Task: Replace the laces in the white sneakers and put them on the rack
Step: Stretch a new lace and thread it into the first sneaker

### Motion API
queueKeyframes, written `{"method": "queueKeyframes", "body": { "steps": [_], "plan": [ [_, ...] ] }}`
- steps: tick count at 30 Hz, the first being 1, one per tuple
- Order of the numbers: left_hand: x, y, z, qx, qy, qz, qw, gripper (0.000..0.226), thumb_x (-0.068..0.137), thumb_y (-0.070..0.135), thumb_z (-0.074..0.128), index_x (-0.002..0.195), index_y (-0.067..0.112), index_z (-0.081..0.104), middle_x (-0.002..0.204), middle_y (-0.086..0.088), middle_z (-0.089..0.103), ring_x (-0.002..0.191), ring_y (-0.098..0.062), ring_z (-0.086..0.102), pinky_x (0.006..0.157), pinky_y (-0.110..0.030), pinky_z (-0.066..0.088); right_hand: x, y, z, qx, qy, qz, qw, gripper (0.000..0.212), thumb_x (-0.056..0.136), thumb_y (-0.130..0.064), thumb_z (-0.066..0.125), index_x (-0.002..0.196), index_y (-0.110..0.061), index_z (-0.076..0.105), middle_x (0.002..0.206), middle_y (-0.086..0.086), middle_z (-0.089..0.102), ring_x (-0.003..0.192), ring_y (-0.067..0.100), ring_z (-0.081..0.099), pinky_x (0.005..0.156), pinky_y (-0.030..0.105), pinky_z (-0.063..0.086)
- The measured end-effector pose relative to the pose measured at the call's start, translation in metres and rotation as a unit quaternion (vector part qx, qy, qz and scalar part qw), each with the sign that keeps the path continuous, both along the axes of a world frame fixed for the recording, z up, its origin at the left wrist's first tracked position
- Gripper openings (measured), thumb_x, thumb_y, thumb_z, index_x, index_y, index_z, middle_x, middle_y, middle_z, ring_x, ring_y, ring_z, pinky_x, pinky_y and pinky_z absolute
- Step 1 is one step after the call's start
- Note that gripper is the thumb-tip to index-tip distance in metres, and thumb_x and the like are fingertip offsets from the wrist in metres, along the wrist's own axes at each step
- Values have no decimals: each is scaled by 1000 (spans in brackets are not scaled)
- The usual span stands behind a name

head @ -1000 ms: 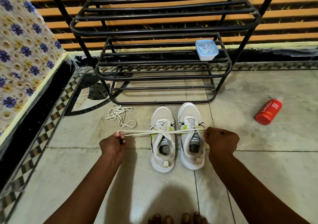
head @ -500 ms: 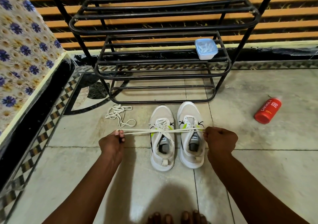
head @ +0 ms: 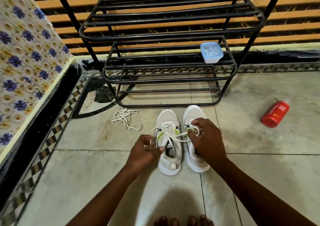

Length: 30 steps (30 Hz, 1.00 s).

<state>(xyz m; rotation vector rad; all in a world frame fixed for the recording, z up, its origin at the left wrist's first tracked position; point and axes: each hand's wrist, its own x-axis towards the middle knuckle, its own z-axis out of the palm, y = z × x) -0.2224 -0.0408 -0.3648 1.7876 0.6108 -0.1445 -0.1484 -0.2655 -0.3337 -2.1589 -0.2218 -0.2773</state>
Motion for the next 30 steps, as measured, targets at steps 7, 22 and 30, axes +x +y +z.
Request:
{"method": "queueKeyframes", "body": {
  "steps": [7, 22, 30],
  "plan": [
    [6, -16, -9, 134, -68, -52, 987, 36, 75, 43, 85, 101, 30, 64, 94, 12, 69, 80, -17, 70, 79, -41, 58, -2, 17, -39, -195, 29, 235, 952, 53, 74, -18, 82, 124, -5, 67, 115, 16, 65, 107, 35, 65, 97, 32, 46],
    [16, 50, -20, 275, -63, -12, 959, 11, 91, 15, 68, 102, 17, 67, 106, -7, 68, 87, -28, 68, 84, -38, 54, 23, 38, -6, -290, -65, 222, 929, 51, 81, -51, 51, 111, -13, 67, 109, 4, 63, 102, 30, 60, 72, 38, 56],
    [52, 126, -38, 327, 11, 22, 945, 15, 91, 3, 57, 94, 4, 73, 96, -19, 72, 94, -38, 69, 83, -42, 52, 42, 62, -26, -316, -41, 324, 891, 50, 88, -50, 52, 115, -11, 69, 113, 9, 65, 103, 35, 62, 79, 50, 56]
  ]
}}
